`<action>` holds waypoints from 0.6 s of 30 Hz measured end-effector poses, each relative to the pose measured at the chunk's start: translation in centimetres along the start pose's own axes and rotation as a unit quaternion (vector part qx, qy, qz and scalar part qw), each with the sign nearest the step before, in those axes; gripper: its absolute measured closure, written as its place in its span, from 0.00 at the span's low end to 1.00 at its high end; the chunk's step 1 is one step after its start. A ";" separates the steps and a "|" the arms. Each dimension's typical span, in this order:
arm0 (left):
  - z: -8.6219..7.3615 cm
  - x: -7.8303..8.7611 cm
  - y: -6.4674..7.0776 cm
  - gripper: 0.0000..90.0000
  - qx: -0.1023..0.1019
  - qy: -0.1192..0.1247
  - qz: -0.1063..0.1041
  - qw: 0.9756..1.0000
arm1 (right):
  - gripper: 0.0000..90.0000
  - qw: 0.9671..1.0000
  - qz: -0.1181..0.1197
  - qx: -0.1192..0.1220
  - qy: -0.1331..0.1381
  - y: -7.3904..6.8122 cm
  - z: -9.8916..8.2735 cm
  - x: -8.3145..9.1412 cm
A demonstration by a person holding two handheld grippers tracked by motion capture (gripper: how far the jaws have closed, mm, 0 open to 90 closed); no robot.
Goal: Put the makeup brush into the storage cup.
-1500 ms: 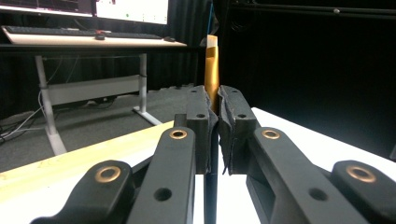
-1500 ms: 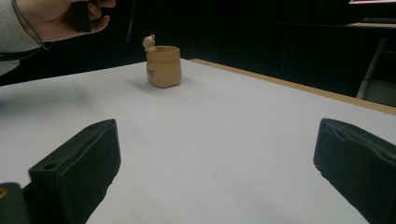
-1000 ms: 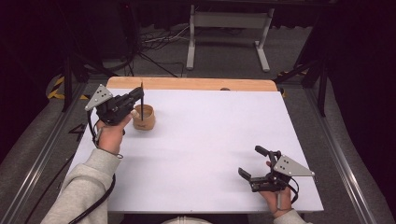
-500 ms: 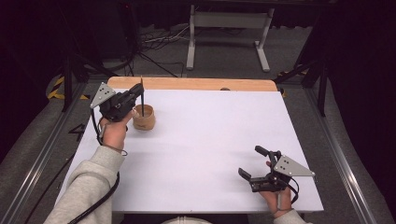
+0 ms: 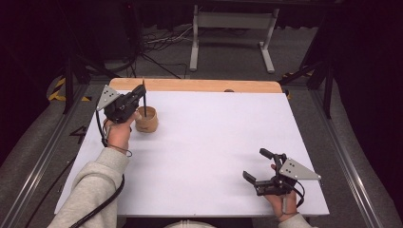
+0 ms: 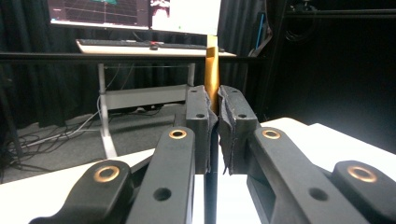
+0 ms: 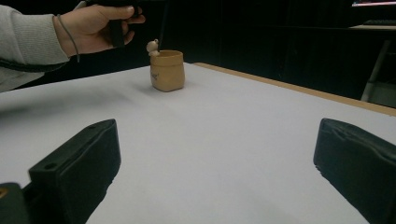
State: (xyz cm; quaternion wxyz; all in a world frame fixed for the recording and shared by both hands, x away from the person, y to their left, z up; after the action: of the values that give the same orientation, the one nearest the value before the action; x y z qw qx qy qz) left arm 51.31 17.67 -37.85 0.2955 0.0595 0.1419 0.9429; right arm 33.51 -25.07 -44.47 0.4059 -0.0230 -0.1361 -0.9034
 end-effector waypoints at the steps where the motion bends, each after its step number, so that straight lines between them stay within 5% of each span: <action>1: -0.2 0.0 -0.2 0.92 -0.003 -0.003 0.002 1.000 | 0.01 1.000 0.000 0.000 0.000 0.0 0.0 0.0; 18: -1.7 -0.3 -1.1 0.92 -0.004 -0.016 0.003 1.000 | 0.01 1.000 0.000 -0.001 0.001 0.0 0.0 0.0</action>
State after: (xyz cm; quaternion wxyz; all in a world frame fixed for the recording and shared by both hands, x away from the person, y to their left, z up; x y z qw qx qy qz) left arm 51.79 17.94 -39.83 0.2954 0.0736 0.1336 0.9431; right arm 33.54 -25.06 -44.47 0.4065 -0.0225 -0.1347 -0.9034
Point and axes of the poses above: each handheld gripper's, and its own axes: x roughly backward along the jaws, z roughly out of its top, y roughly to its right, the point moved 5 cm from there along -x, roughly forward along the jaws, and after that the axes turned 12 degrees about x, right-handed, at the moved point
